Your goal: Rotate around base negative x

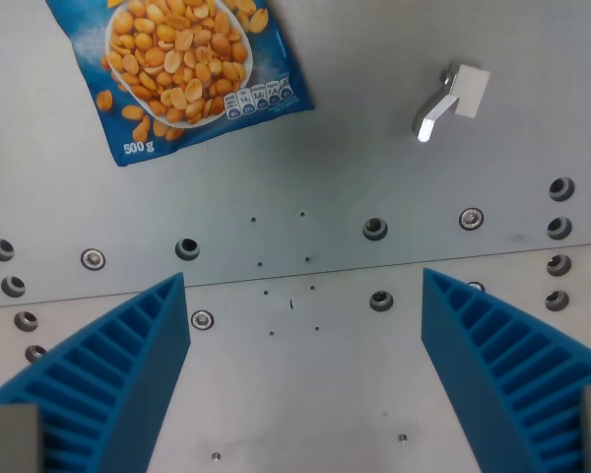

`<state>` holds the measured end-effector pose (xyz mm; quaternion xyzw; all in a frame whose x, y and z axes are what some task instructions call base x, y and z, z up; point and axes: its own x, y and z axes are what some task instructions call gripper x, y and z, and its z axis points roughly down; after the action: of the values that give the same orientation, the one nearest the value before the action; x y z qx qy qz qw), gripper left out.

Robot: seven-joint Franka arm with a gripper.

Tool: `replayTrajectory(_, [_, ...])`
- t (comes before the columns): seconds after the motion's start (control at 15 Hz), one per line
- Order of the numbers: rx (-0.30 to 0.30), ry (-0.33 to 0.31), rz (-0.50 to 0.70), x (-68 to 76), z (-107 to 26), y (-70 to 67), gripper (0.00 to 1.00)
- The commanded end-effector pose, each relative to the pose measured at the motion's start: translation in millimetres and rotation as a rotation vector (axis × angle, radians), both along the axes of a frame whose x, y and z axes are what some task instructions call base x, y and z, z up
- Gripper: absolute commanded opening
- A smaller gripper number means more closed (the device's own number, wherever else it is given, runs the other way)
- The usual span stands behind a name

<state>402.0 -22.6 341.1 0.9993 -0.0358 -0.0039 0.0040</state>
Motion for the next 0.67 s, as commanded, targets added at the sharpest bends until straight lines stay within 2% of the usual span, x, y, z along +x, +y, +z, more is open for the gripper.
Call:
replayTrajectory(0.07, [-0.014,-0.007,0.0,-0.3,2.9,0.0,1.0])
replayTrajectory(0.67, [-0.134,-0.007,-0.001,-0.3,2.9,0.0,1.0])
